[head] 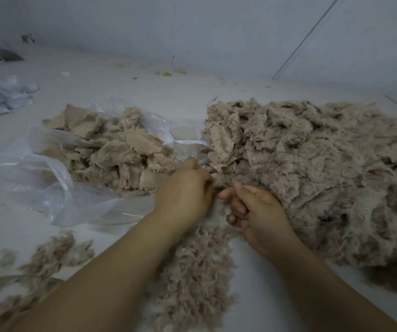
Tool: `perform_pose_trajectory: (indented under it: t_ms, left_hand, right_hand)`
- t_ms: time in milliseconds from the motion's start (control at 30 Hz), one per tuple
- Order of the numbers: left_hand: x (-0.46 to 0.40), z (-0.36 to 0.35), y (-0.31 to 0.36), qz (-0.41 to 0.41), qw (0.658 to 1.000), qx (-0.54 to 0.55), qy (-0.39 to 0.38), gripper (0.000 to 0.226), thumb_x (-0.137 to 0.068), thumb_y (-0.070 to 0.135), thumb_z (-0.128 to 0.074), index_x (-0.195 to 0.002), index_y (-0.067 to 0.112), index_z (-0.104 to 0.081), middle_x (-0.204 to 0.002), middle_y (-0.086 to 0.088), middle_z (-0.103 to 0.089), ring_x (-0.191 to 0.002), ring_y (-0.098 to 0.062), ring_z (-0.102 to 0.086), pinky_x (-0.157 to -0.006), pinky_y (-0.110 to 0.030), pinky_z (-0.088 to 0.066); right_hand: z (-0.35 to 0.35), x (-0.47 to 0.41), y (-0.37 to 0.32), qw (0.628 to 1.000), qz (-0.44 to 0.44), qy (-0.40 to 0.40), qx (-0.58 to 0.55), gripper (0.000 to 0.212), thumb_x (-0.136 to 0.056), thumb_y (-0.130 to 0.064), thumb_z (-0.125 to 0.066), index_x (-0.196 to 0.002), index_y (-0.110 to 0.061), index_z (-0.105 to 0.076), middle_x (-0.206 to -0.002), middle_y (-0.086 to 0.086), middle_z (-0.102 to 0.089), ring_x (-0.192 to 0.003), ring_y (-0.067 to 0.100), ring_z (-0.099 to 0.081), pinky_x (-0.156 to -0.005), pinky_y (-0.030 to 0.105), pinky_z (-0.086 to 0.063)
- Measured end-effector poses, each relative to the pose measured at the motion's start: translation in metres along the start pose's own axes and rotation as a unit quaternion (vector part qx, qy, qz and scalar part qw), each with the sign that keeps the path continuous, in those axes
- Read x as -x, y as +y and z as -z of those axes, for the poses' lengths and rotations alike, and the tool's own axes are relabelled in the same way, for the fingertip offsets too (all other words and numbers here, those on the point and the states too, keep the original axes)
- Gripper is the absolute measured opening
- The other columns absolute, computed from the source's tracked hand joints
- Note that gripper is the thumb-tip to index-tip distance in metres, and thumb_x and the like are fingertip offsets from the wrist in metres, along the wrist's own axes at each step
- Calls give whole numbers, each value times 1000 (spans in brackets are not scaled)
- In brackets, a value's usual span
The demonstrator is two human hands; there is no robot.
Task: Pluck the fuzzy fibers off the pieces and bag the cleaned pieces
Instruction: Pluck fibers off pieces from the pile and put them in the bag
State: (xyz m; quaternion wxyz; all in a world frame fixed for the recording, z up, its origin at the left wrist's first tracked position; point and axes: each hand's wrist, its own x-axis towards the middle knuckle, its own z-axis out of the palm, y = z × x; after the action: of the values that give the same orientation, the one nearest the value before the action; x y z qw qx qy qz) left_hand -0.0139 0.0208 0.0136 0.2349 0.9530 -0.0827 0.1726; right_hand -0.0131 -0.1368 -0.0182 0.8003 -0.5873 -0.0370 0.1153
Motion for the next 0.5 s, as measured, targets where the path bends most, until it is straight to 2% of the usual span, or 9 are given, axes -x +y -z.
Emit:
perform_pose_trajectory:
  t_ms: [100,233,333,400,433,500]
  left_hand:
    - [3,1,3,-86,995,21,39,15,-89,11,-57,-88,7,-72,-91,-9,-61,-80,-31,-61,-65,-43,-51]
    - [17,6,13,-171,984,30,47,15,-86,13,-54,-86,15,-69,-72,-2,-65,-60,-22,-57,-50,-35,-47]
    - [17,8,15,-133,984,112,-23,17,-91,18,-58,-82,18,-72,-68,4,-65,-56,-9,-53,-53,-30,-47]
    - [15,8,12,-85,971,203,-88,14,-90,21,-65,-80,20,-75,-65,8,-67,-56,-4,-57,-52,-18,-43]
    - [15,9,11,-59,963,242,-100,13,-90,19,-68,-78,19,-75,-62,11,-66,-53,-1,-57,-52,-12,-41]
    - [14,8,10,8,943,320,-90,15,-89,14,-70,-74,11,-71,-54,11,-61,-46,-2,-51,-49,-14,-39]
  right_hand:
    - [-1,0,0,1000,3,12,8,34,-81,-42,-62,-72,-13,-75,-50,-6,-37,-44,6,-39,-48,22,-43]
    - [-4,0,-1,1000,13,15,22,39,-73,-52,-67,-55,-21,-52,-49,-5,-36,-43,6,-39,-46,22,-43]
    - [-5,1,-3,1000,16,0,16,39,-76,-48,-66,-51,-22,-55,-47,-5,-40,-42,6,-42,-45,21,-43]
    - [-5,1,-3,1000,15,-8,23,41,-89,-35,-61,-52,-18,-64,-46,-5,-47,-44,7,-46,-46,20,-44]
    - [-4,1,-3,999,11,-6,29,44,-95,-27,-57,-53,-18,-66,-47,-5,-48,-45,7,-45,-46,19,-44]
    - [-5,1,-2,999,3,2,36,48,-100,-20,-53,-53,-20,-63,-47,-5,-41,-45,8,-40,-46,20,-43]
